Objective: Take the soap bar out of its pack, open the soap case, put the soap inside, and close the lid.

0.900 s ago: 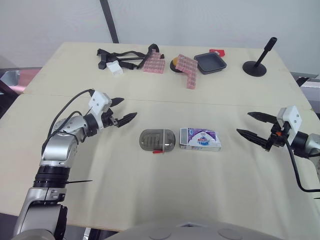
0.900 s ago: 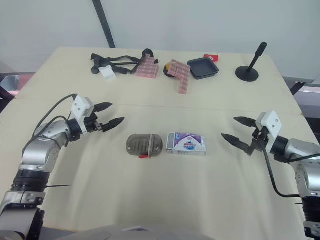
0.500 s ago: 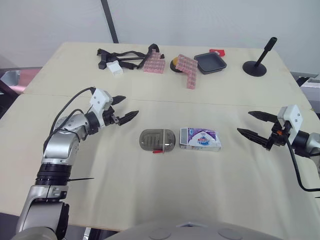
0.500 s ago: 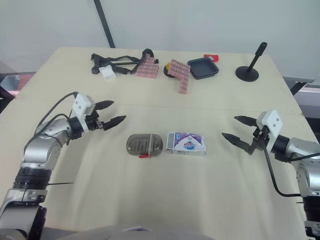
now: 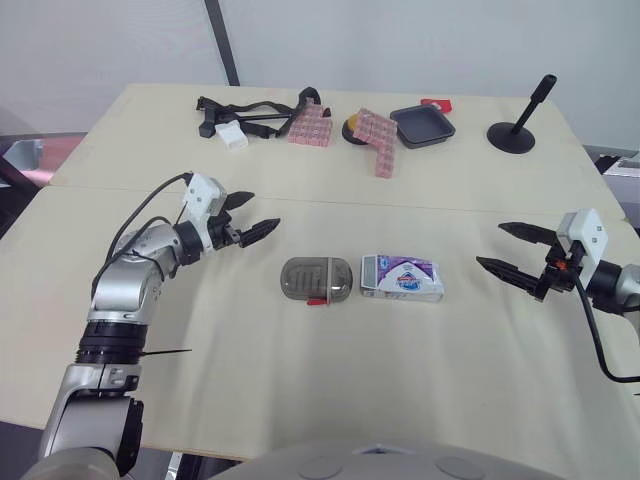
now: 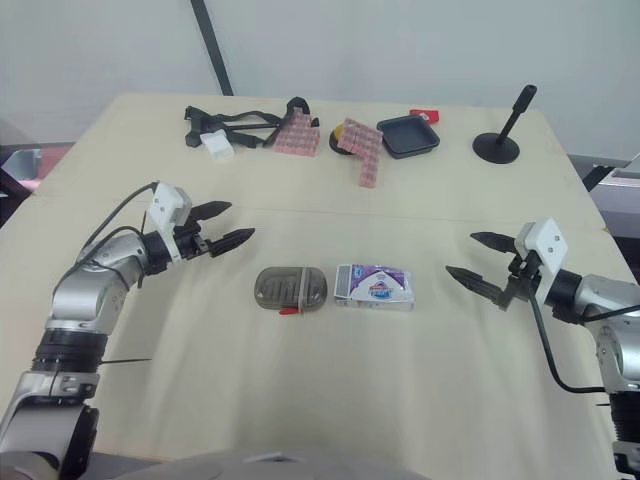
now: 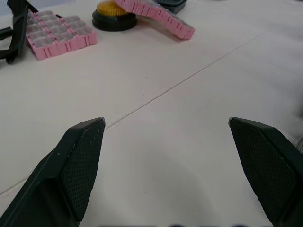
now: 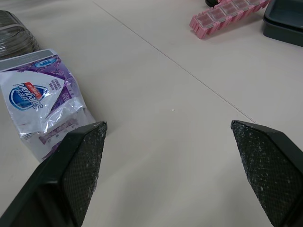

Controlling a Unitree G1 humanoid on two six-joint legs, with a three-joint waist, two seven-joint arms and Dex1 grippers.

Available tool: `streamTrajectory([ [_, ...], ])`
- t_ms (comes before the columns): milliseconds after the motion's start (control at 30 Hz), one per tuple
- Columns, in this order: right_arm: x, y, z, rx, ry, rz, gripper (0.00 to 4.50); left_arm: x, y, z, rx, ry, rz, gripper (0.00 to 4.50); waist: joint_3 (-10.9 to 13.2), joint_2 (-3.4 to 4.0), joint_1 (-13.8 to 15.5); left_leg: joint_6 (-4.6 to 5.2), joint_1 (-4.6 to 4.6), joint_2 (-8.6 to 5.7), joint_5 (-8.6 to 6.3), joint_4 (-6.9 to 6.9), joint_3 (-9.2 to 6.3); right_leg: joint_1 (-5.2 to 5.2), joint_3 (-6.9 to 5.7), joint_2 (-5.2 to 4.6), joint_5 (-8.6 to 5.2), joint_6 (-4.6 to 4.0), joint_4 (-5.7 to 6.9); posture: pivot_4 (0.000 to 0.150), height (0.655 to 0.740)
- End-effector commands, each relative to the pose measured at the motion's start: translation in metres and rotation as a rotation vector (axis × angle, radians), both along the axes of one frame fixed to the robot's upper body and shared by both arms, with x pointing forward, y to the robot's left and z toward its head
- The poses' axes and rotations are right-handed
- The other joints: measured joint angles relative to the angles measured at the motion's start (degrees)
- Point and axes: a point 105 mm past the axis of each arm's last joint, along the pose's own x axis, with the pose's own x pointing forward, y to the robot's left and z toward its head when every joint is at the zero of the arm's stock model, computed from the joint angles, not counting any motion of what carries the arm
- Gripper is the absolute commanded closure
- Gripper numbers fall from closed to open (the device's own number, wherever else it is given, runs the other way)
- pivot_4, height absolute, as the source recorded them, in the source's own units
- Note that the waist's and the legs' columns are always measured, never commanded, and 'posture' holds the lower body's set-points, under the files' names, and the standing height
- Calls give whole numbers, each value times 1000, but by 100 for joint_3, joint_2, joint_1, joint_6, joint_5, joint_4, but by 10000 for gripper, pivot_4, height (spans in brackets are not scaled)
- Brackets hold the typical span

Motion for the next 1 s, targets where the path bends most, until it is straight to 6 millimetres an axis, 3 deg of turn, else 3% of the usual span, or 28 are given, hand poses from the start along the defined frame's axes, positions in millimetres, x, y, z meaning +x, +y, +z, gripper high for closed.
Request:
streamTrajectory([
  [33,0,-9,12,-25,-33,-6,0,-12,-7,25,-2,-69,-147,559,0,0,-2,0,-2,0,0,1,1,-7,0,0,0,0,3,1500,7398],
  [267,-1,-8,13,-88,-20,35,0,-61,-30,25,74,-84,-486,559,-1,1,3,1,-8,-1,1,2,12,-28,6,-4,0,0,18,1500,7398],
  [533,-14,3,13,-192,52,162,0,-94,-31,7,82,-104,-583,559,-3,4,20,1,-13,1,0,7,16,-35,6,-5,-2,-3,31,1500,7398],
  [767,-22,16,19,-290,118,279,0,-95,-25,0,77,-123,-529,559,-3,5,81,4,-10,3,0,14,16,-38,6,-5,-3,-4,38,1500,7398],
  [1000,-21,48,21,-363,105,407,0,-91,-30,0,74,-154,-511,559,-3,5,78,5,-12,5,0,19,18,-48,7,-4,-5,-8,50,1500,7398],
])
